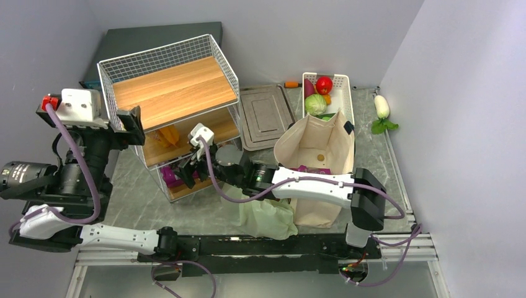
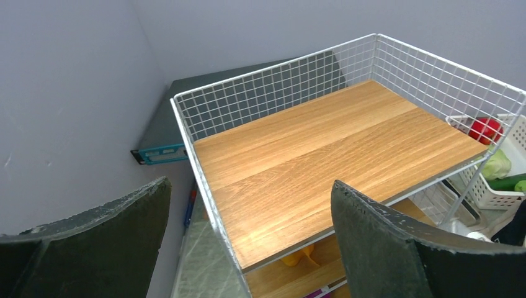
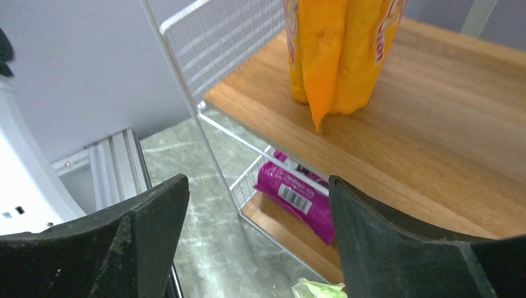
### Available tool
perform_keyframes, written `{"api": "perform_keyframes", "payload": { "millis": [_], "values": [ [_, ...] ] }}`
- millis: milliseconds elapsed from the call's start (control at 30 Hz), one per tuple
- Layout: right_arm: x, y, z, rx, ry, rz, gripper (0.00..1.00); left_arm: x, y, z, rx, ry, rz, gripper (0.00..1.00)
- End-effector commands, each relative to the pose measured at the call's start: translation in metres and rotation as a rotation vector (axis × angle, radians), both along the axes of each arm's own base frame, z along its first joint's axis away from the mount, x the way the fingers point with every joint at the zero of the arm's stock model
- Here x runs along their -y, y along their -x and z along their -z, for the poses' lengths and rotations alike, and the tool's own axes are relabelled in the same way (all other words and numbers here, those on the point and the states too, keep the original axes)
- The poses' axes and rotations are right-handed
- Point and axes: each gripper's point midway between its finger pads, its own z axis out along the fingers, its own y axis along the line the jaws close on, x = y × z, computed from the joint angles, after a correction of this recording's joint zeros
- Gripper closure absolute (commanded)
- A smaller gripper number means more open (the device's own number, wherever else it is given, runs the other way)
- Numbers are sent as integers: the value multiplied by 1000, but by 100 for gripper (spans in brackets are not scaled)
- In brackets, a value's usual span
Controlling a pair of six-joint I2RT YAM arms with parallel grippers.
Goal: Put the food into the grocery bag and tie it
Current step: Pick up the snack from the shelf.
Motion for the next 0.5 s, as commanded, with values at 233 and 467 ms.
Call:
{"api": "perform_keyframes", "payload": {
  "millis": [233,467],
  "values": [
    [-6,-28,-62,251,-217,163,7,17,-1,1,29,-29,36,1],
    [-29,-50,-61,300,-253,251,6,14,-1,2,24,-35,31,1]
  ]
}}
